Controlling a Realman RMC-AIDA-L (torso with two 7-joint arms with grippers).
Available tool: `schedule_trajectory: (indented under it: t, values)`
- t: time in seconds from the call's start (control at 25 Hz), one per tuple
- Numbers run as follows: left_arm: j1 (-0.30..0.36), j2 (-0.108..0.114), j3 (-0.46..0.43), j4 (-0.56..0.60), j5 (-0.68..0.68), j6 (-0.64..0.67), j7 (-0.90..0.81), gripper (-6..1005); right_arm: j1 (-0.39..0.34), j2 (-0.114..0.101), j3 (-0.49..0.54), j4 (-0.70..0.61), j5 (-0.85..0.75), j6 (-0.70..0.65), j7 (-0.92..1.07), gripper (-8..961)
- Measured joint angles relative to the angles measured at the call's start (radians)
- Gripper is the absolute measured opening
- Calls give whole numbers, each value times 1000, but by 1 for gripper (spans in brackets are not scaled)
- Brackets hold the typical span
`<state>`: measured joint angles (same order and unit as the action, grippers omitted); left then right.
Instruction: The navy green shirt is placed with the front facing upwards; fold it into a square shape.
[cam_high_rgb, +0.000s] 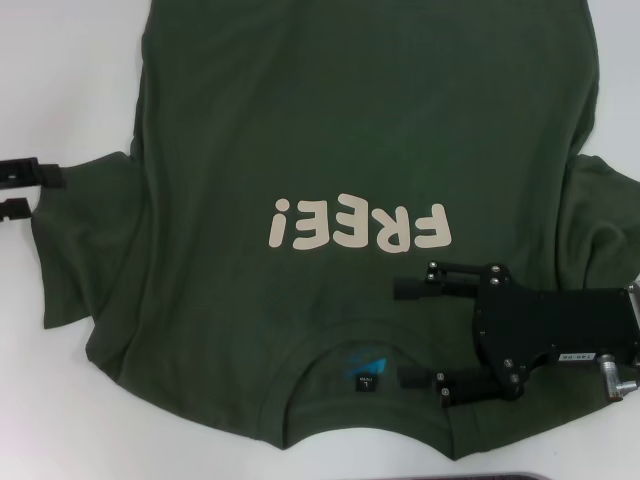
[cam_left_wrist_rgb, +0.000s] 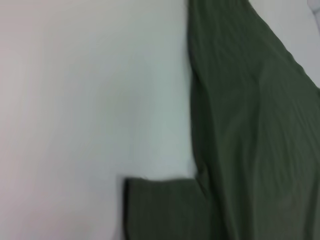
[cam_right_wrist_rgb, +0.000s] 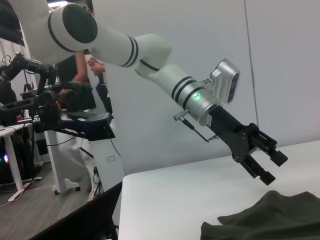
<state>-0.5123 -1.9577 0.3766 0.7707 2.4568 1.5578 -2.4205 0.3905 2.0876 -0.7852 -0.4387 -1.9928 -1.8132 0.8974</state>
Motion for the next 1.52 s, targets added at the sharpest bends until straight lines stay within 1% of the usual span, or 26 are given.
schedule_trajectory:
  t: [0.44,0.64,0.84,1.2,1.52]
  values:
    - [0,2,3,-21,5,-69,-54,820,-5,0,0,2,-1,0,0,865]
    - [1,2,4,-22,15,-77,-63,818,-5,0,0,2,-1,0,0,865]
    - [0,-4,7,-24,45,-89,-76,816,-6,0,1,2,-1,0,0,865]
    - [-3,-6,7,-52,49,-98,-78,812,-7,0,1,2,0,0,0,864]
    - [-9,-4,7,-92,51,-138,-71,809,-8,0,1,2,0,0,0,864]
